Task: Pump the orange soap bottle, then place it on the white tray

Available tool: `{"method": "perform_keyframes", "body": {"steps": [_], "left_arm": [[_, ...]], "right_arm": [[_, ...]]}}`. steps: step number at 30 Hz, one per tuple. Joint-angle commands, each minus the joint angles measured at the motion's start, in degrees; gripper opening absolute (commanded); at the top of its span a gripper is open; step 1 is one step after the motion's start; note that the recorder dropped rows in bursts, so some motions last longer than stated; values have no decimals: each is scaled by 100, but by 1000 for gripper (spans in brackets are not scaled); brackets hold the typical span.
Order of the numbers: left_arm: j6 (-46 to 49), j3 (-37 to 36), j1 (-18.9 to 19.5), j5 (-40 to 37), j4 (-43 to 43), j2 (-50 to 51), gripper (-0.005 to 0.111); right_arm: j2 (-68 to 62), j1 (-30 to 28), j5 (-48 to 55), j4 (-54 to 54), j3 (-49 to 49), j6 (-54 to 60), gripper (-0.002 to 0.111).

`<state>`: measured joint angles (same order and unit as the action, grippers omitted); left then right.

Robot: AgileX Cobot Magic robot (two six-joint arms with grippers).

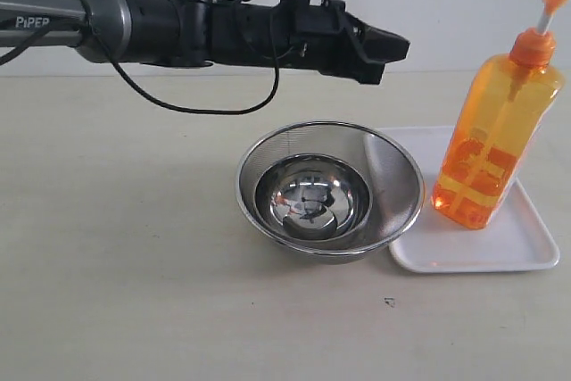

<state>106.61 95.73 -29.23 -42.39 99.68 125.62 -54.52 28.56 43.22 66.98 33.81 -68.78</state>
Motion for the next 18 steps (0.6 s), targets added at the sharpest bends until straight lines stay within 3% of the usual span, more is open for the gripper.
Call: {"method": "perform_keyframes", "body": {"steps": [1, 8, 14, 18], "left_arm": [[-568, 578, 5, -303, 27, 265, 5], [-1286, 1254, 5, -770, -473, 737, 5], [-1286, 1296, 5, -891, -574, 927, 5], [-1286, 1296, 5, -1135, -575, 996, 5]], "right_arm": [[45, 1, -350, 919, -527, -828, 0], [45, -8, -510, 2197, -998, -2105, 0], [45, -8, -751, 3241, -1292, -2898, 0], [15, -8, -881, 3297, -1391, -3165, 0]]}}
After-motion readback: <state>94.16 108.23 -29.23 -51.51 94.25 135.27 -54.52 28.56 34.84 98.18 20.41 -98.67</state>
